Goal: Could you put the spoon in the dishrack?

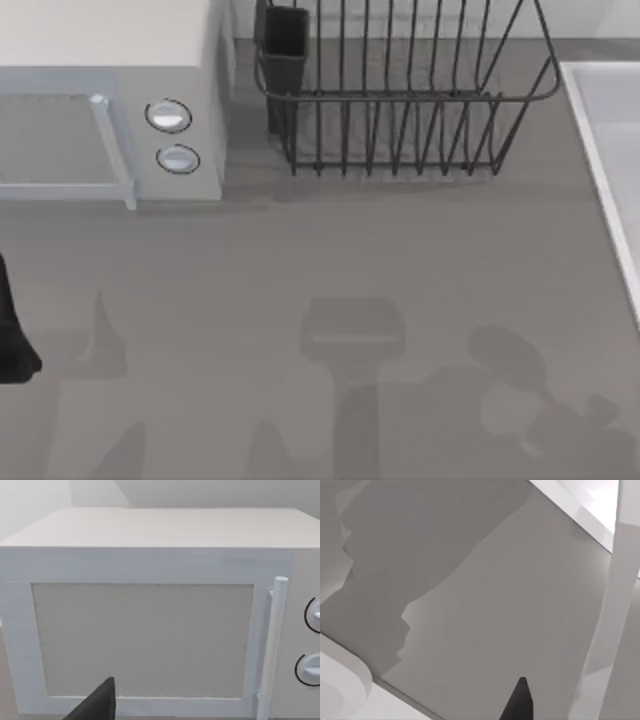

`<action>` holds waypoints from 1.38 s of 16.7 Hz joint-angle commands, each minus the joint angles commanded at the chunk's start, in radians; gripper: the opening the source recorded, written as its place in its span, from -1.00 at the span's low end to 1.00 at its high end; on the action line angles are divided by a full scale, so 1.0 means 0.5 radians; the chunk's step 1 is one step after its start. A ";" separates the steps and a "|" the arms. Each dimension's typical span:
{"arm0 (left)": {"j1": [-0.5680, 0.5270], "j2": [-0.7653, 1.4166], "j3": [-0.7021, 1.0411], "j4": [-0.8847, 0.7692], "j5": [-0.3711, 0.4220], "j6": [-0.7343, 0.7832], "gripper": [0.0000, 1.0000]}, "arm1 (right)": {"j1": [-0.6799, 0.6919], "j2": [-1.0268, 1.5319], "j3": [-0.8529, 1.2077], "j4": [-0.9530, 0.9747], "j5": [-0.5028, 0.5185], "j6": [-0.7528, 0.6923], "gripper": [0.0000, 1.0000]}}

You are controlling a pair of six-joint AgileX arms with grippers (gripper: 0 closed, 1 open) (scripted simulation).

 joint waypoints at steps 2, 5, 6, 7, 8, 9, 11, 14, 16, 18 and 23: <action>0.000 0.000 0.000 0.000 0.000 0.000 1.00 | 0.009 0.007 -0.005 0.005 0.000 0.003 -1.00; 0.000 0.000 0.000 0.000 0.000 0.000 1.00 | 0.133 0.003 0.025 0.124 0.092 0.101 -1.00; 0.000 0.000 0.000 0.000 0.000 0.000 1.00 | 0.217 0.002 0.041 0.199 0.149 0.163 -1.00; 0.000 0.000 0.000 0.000 0.000 0.000 1.00 | 0.317 0.003 0.057 0.287 0.218 0.236 -1.00; 0.000 0.000 0.000 0.000 0.000 0.000 1.00 | 0.430 0.006 0.072 0.388 0.295 0.319 -1.00; 0.000 0.000 0.000 0.000 0.000 0.000 1.00 | 0.555 0.012 0.084 0.500 0.381 0.412 -1.00; 0.000 0.000 0.000 0.000 0.000 0.000 1.00 | 0.832 0.033 0.098 0.750 0.569 0.618 -1.00; 0.000 0.000 0.000 0.000 0.000 0.000 1.00 | 1.291 0.081 0.093 1.171 0.883 0.957 -1.00; 0.000 0.000 0.000 0.000 0.000 0.000 1.00 | 1.601 0.114 0.079 1.468 1.103 1.187 -1.00; 0.000 0.000 0.000 0.000 0.000 0.000 1.00 | 1.895 0.138 0.065 1.769 1.327 1.405 -1.00; 0.000 0.000 0.000 0.000 0.000 0.000 1.00 | 2.473 0.126 0.061 2.486 1.853 1.837 -1.00</action>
